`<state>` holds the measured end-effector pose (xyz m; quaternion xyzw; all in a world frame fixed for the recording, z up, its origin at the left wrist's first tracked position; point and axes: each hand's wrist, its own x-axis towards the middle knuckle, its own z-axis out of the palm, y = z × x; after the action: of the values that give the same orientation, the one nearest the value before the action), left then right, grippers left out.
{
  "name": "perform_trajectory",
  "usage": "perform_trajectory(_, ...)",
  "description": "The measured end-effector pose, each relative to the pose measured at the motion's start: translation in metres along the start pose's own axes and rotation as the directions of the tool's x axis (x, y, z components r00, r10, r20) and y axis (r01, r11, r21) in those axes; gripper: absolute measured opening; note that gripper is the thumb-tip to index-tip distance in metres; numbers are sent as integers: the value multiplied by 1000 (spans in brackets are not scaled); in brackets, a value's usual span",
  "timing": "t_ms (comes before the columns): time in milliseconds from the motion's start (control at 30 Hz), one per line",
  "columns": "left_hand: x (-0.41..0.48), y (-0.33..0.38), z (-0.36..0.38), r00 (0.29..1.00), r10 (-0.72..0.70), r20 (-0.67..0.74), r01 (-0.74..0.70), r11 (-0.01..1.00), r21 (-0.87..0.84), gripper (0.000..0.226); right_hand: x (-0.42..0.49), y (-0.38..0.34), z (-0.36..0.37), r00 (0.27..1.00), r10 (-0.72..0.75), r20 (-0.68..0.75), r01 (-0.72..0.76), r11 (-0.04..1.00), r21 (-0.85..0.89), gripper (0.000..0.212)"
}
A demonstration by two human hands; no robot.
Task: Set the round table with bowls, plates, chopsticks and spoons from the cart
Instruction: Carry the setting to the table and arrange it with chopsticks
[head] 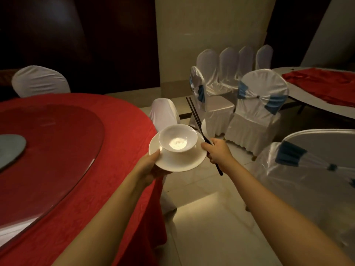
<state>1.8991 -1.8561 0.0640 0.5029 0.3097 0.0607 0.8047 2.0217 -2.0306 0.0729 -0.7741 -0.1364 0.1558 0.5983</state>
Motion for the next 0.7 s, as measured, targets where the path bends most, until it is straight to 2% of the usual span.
perform_trajectory(167, 60, 28, 9, 999, 25, -44, -25, 999, -20, 38, 78, -10, 6, 997, -12, 72, 15, 999, -44, 21)
perform_trajectory(300, 109, 50, 13, 995, 42, -93, -47, 998, -52, 37, 148, -15, 17, 988, -23, 150, 31, 998, -54, 11)
perform_trajectory(367, 137, 61, 15, 991, 55, -125, -64, 995, -71, 37, 188, -18, 23, 981, -31, 189, 44, 997, -61, 12)
perform_trajectory(700, 257, 121, 21, 930, 98, -355, -175, 966, -193, 31, 365, -50, 69, 900, -100, 424, 161, 981, -110, 11)
